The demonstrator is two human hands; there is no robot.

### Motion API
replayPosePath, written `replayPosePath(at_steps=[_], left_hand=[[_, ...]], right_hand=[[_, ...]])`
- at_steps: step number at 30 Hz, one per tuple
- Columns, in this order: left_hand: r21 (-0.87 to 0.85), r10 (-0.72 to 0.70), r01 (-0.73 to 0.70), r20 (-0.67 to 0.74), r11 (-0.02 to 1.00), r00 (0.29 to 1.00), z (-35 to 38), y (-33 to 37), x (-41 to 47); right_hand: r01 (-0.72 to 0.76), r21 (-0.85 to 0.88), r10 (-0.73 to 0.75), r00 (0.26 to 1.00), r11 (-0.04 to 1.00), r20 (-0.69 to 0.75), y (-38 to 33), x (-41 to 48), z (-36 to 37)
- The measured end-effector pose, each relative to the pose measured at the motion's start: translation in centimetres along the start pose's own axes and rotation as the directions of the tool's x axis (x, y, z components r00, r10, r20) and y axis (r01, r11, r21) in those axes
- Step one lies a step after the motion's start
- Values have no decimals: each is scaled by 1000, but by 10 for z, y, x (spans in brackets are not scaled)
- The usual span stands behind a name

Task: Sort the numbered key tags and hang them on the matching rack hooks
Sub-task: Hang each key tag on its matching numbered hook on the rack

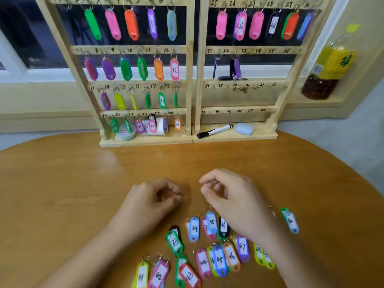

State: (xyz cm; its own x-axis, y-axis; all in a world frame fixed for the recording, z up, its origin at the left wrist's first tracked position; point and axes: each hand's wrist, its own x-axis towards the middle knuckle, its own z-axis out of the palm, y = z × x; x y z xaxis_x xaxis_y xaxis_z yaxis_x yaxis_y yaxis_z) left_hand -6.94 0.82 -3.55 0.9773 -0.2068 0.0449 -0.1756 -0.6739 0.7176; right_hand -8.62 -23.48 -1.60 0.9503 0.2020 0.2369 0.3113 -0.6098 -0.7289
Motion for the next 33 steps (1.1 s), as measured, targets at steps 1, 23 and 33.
replayPosePath(at_steps=[1,23,33], left_hand=[[1,0,0,8,1000,1000,3,-3,-5],[72,-41,21,277,997,960,-3,-12,-22],[11,-61,60,265,998,962,-15,-11,-22]], right_hand=[[4,-12,-4,999,1000,36,0,-2,3],[163,-308,-93,969,937,230,-6,-23,44],[172,-315,-113,974,933,197,-7,-25,47]])
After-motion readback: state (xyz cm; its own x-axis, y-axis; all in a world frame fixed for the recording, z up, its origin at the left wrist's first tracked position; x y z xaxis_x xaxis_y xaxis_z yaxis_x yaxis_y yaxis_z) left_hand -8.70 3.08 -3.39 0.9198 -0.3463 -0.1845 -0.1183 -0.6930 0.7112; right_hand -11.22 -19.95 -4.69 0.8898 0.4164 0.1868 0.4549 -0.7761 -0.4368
